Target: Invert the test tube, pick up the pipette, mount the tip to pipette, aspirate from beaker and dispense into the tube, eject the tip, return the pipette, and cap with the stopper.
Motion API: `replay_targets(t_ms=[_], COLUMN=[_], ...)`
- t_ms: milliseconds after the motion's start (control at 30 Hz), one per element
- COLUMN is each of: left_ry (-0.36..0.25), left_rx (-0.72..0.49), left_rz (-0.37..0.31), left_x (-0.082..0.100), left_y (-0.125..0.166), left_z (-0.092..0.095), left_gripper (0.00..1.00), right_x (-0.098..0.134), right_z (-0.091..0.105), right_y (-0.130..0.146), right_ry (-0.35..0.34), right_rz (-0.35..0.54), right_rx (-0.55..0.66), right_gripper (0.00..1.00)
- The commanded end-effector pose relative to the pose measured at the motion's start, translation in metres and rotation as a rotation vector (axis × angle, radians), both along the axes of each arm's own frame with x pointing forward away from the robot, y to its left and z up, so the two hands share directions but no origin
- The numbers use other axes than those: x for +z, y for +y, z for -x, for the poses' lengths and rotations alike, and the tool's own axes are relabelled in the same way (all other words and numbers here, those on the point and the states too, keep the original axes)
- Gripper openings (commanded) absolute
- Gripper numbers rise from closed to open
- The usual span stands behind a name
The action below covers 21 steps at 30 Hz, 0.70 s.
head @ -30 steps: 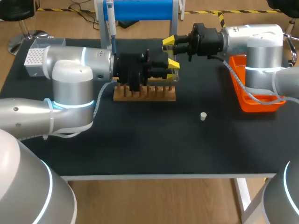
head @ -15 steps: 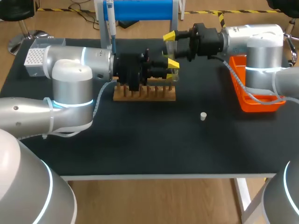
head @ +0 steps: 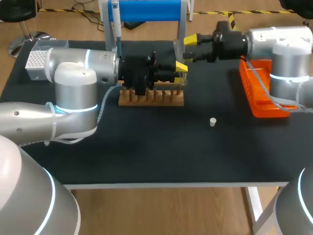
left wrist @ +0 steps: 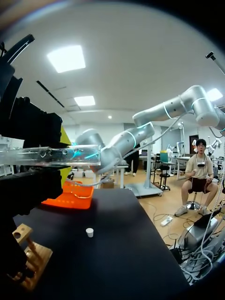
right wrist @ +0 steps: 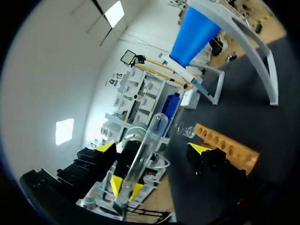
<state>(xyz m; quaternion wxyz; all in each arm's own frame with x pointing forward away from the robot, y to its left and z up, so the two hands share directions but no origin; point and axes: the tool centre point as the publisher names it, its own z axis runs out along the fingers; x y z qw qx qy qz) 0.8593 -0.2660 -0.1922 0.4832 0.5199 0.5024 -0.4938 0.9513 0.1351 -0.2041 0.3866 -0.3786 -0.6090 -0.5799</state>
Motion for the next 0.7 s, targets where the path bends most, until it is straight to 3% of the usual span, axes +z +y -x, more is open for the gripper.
replay_targets(t_ms=[33, 233, 700], left_ry=[-0.002, -0.002, -0.002], left_rx=[-0.004, -0.004, -0.004], left_rz=[0.000, 0.000, 0.000], left_x=[0.000, 0.000, 0.000], left_y=[0.000, 0.000, 0.000], left_z=[-0.001, -0.001, -0.001], left_gripper=[0.00, 0.00, 0.00], right_x=[-0.001, -0.007, -0.007], right_z=[0.018, 0.022, 0.022], right_y=[-0.017, -0.039, -0.039], right_ry=[-0.248, -0.320, -0.320], right_rz=[0.074, 0.134, 0.134], right_rx=[-0.201, -0.378, -0.378], right_gripper=[1.00, 1.00, 1.00])
